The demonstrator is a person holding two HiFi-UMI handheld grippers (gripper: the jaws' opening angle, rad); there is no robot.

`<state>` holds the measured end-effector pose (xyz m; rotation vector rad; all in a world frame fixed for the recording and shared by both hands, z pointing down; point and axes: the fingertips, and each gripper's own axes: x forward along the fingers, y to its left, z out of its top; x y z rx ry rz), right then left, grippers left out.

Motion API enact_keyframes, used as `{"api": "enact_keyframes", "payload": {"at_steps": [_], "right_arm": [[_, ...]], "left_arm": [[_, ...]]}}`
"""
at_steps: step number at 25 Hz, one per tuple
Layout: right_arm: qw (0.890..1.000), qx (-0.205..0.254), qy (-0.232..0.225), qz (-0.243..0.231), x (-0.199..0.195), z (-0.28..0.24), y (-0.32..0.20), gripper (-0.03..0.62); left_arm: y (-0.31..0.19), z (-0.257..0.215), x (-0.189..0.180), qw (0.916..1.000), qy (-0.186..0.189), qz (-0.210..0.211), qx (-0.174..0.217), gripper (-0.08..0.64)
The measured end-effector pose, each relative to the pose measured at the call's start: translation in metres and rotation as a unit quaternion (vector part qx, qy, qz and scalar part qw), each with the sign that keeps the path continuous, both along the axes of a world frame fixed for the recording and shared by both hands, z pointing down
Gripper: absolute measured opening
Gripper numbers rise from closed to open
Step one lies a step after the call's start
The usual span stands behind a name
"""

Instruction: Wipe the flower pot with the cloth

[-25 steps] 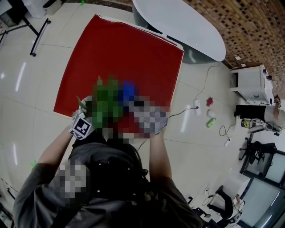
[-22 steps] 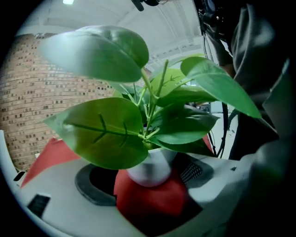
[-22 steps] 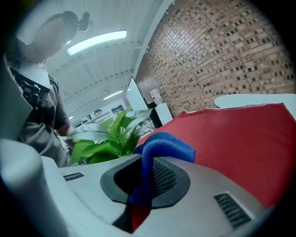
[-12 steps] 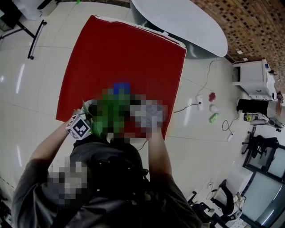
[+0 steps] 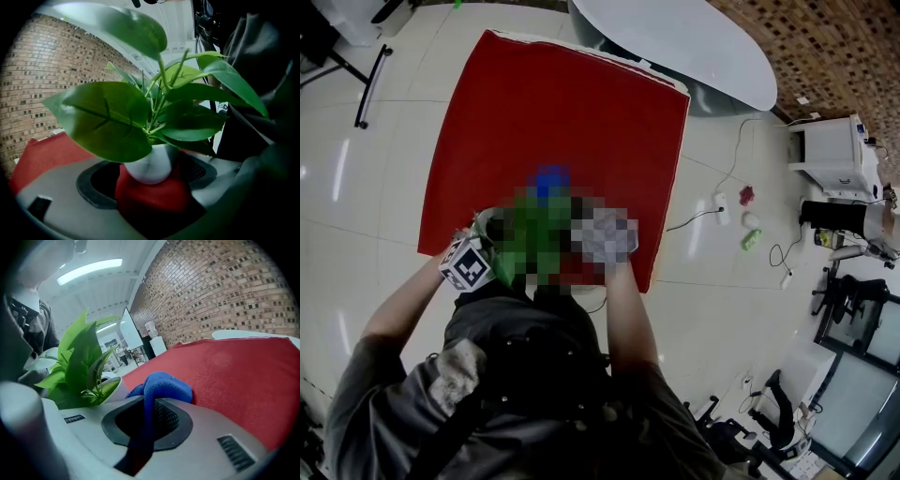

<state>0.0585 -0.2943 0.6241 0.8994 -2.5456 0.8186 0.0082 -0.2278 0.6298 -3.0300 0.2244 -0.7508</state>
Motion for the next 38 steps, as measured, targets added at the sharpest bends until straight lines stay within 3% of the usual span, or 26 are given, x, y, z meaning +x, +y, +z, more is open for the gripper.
{"api": "enact_keyframes", "payload": {"at_steps": [4, 9, 14, 18, 22, 28, 35, 38], "right_arm": [[1.0, 0.014, 0.017, 0.014, 0.002, -0.001, 0.004, 0.057], [0.999, 0.026, 0.023, 0.018, -0.003, -0.03, 0.034, 0.057], [0.999, 0.032, 0.031, 0.014, 0.018, -0.013, 0.047, 0.057], [0.999, 0.039, 0.032, 0.022, 0.029, -0.018, 0.065, 0.057], [0.998, 0.042, 0.023, 0.026, 0.037, -0.017, 0.076, 0.057], [0.999, 0.042, 0.005, 0.011, 0.037, -0.018, 0.09, 0.057], [0.999, 0.045, 0.004, 0.0, 0.036, -0.016, 0.094, 0.057], [0.999, 0.045, 0.005, -0.004, 0.034, -0.016, 0.094, 0.057]], "left_arm": [[0.002, -0.003, -0.007, 0.9987, -0.016, -0.042, 0.024, 0.431], [0.022, -0.032, -0.038, 0.9894, -0.03, -0.139, 0.031, 0.431], [0.037, -0.011, -0.04, 0.9741, -0.026, -0.225, -0.005, 0.431], [0.067, -0.022, -0.018, 0.9687, -0.036, -0.246, -0.01, 0.431], [0.061, -0.037, 0.012, 0.9507, 0.006, -0.308, -0.031, 0.437], [0.037, -0.038, 0.028, 0.9236, 0.003, -0.382, 0.026, 0.439], [0.023, -0.03, 0.024, 0.9034, -0.019, -0.425, 0.053, 0.439], [0.018, -0.031, 0.025, 0.9026, -0.006, -0.427, 0.055, 0.43]]}}
